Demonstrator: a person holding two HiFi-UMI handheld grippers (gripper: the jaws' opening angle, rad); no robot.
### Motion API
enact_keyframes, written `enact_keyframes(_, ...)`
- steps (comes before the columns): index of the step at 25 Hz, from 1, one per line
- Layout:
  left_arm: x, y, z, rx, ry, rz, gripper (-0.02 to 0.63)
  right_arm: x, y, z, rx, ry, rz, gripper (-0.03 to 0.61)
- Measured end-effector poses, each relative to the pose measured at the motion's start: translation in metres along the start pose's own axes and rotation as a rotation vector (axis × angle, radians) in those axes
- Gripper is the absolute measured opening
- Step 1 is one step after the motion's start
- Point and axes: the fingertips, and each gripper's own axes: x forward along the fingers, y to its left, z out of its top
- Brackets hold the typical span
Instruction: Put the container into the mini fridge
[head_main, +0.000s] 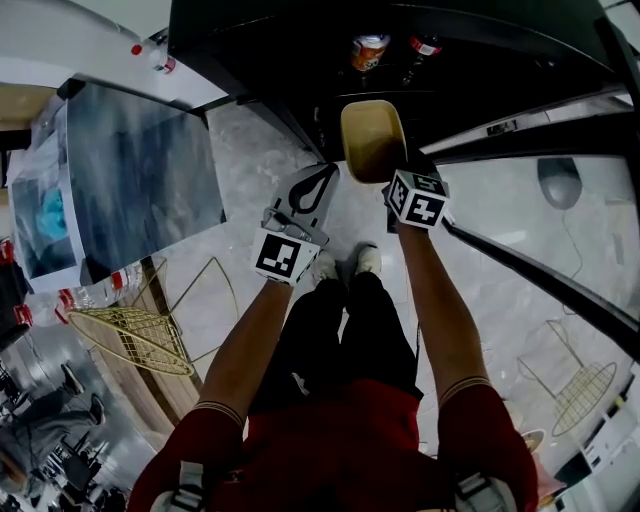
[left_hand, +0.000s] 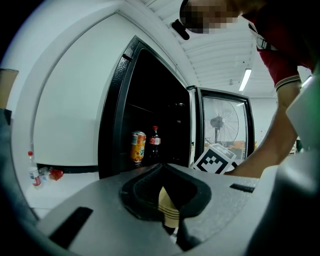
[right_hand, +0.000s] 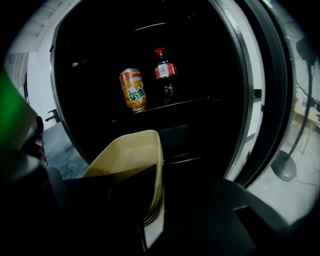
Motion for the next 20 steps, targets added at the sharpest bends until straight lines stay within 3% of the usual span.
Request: enact_keyframes(20, 0.021, 0.009, -0.023, -0.027, 0.008, 0.056, 0.006, 0.065, 0.003, 0.027, -0.041, 0.019, 0.017, 0.028)
